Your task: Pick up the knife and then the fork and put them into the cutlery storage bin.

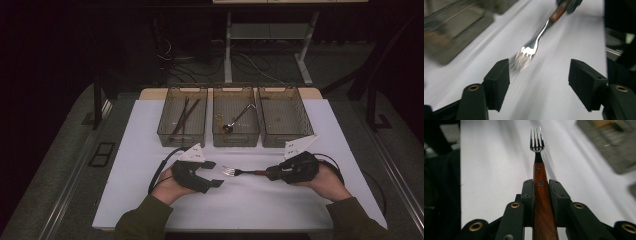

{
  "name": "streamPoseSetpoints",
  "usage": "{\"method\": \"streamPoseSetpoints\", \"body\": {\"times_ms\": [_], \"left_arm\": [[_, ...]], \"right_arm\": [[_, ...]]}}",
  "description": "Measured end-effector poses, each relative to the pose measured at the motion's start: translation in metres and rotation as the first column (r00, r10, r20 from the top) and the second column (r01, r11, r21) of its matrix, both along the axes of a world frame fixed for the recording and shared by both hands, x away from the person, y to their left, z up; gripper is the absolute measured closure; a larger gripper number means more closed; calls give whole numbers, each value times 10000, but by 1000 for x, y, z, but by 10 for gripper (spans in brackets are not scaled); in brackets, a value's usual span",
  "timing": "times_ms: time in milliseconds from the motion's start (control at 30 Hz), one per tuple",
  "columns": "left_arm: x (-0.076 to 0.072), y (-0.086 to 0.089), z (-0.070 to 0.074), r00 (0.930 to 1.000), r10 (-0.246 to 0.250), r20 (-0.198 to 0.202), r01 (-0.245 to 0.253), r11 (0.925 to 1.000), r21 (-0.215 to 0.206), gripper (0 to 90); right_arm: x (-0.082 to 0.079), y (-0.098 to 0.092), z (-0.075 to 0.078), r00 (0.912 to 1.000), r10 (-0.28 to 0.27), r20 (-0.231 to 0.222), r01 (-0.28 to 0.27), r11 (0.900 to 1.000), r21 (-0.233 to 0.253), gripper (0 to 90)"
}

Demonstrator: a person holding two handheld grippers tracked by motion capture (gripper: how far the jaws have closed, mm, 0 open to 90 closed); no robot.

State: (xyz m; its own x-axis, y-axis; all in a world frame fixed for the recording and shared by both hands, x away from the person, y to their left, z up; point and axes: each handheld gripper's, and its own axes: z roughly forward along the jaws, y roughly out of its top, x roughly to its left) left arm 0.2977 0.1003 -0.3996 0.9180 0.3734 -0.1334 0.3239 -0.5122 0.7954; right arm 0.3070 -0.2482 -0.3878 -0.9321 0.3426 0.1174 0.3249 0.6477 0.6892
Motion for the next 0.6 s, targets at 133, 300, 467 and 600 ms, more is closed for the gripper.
{"method": "streamPoseSetpoints", "body": {"times_ms": [133, 300, 467, 600], "left_arm": [[-1, 19, -5, 9970, 774, 52, -774, 9970, -16, 237], [-6, 38, -14, 9895, 1440, 80, -1441, 9895, 86, 146], [-10, 50, -23, 9824, 1869, 28, -1869, 9824, -10, 86], [-13, 57, -28, 9794, 2012, 163, -2011, 9795, -53, 0]], "right_arm": [[6, -15, 8, 9972, -742, 121, 738, 9968, 320, 754], [16, -35, 21, 9883, -1490, 338, 1454, 9851, 915, 754], [26, -48, 33, 9737, -2196, 610, 2113, 9700, 1199, 754], [35, -57, 43, 9565, -2800, 822, 2664, 9528, 1459, 754]]}}
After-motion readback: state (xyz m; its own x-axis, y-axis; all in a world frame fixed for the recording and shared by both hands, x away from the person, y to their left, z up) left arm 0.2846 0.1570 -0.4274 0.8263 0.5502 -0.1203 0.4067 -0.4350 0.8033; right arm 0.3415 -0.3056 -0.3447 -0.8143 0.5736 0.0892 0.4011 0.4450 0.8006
